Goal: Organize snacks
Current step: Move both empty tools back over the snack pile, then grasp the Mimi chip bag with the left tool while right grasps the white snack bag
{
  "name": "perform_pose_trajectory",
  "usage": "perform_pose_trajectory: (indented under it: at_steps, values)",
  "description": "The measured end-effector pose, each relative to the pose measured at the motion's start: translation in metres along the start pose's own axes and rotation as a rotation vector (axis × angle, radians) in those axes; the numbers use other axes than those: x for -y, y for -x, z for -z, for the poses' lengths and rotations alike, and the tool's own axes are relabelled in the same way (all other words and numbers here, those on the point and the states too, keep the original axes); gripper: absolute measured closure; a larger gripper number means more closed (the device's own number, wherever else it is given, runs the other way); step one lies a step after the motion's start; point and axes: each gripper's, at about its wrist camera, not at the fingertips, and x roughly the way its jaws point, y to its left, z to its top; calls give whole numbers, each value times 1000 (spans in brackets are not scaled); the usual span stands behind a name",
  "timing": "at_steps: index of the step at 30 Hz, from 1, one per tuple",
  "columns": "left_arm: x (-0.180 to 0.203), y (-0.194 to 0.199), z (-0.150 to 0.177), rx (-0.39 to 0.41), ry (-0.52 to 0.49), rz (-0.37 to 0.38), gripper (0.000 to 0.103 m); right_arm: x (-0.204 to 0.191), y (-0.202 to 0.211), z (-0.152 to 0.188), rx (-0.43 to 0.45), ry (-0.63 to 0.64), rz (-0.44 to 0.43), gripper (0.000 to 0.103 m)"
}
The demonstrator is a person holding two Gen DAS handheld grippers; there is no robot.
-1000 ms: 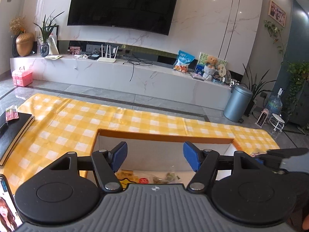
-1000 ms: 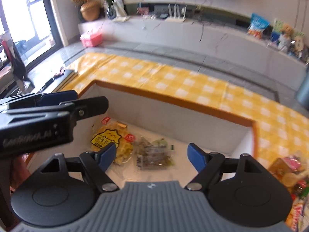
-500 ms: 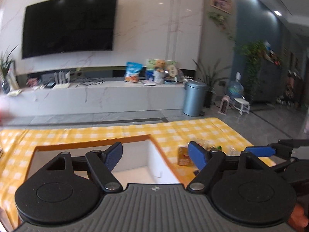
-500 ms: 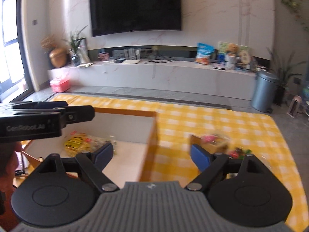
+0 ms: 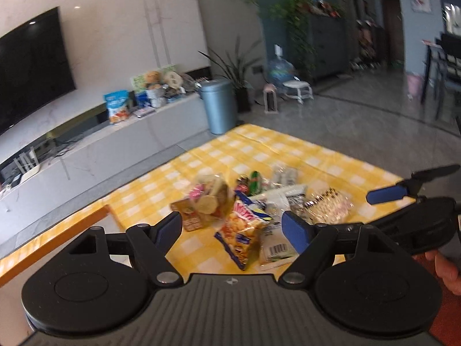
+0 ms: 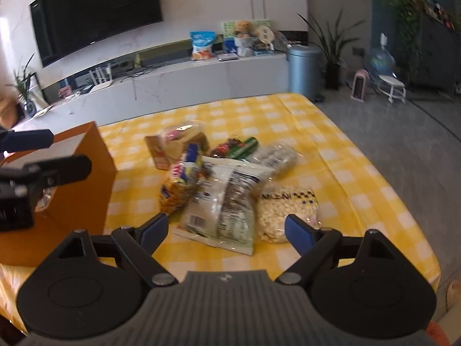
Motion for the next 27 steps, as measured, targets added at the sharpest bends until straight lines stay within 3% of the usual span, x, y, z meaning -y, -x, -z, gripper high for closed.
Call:
perform_pose_trajectory:
  at_steps: [7,11,20,27]
  values:
    - [21,-47,0,-92,-126,19,11,28,-27,-2,-29,-115,6,25]
    - [23,-71,2,-153,-146,17,12,34,-44,-9,-51,-115,5,40]
    - [20,-107,1,-264,-169,-8,20,45,-80,-30,-115,-156,-149,39]
    - [13,-121,-2,-286,-93,9,21,46,-109,-45,-166,-179,-162,35]
